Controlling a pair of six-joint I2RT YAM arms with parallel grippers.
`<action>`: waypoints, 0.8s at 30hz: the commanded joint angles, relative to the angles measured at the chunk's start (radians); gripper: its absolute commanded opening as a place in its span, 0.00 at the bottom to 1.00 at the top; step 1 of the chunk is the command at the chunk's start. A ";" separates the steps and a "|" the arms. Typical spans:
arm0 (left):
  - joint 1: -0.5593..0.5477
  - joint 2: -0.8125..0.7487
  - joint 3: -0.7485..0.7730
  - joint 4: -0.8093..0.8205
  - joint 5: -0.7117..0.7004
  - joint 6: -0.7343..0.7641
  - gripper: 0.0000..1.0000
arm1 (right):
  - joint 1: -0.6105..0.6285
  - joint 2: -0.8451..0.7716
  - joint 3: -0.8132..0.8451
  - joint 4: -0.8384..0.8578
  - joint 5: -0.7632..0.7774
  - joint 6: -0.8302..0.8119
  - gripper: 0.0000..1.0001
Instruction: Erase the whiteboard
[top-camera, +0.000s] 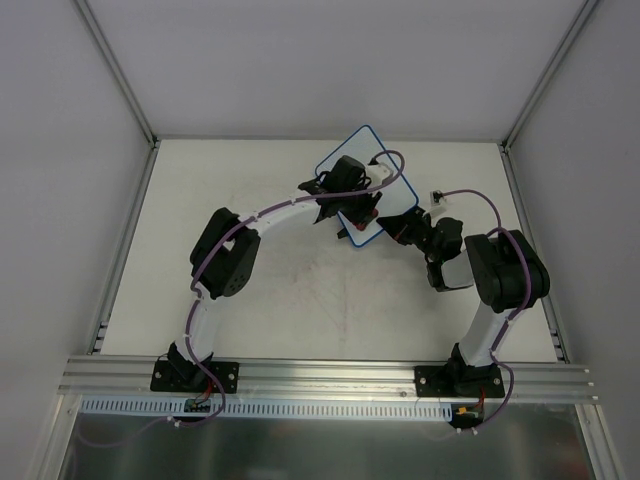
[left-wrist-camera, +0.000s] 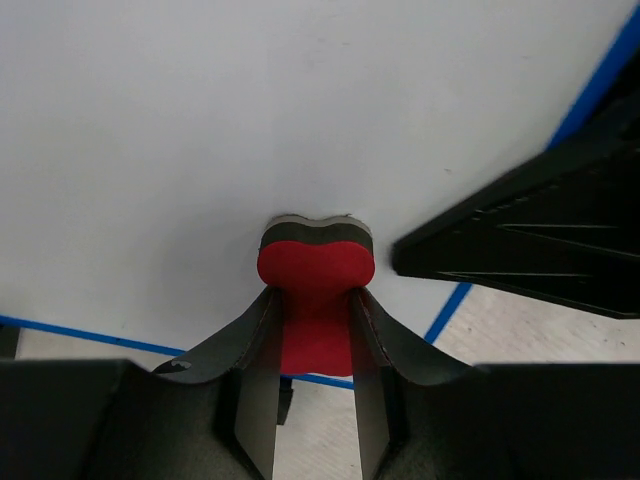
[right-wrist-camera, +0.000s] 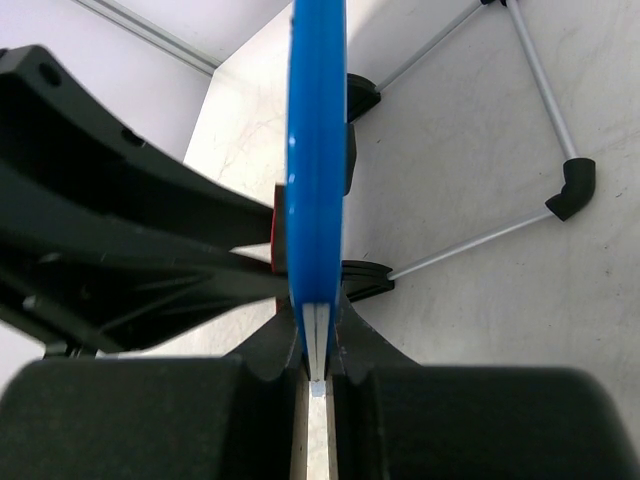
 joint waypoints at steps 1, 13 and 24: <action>-0.065 0.002 -0.040 -0.026 0.125 0.077 0.00 | 0.012 -0.014 -0.001 0.218 -0.036 -0.026 0.00; -0.007 0.068 0.026 -0.052 -0.028 -0.073 0.00 | 0.012 -0.011 -0.001 0.218 -0.036 -0.020 0.00; 0.127 0.112 0.051 -0.061 -0.034 -0.276 0.00 | 0.012 -0.010 0.001 0.218 -0.037 -0.022 0.00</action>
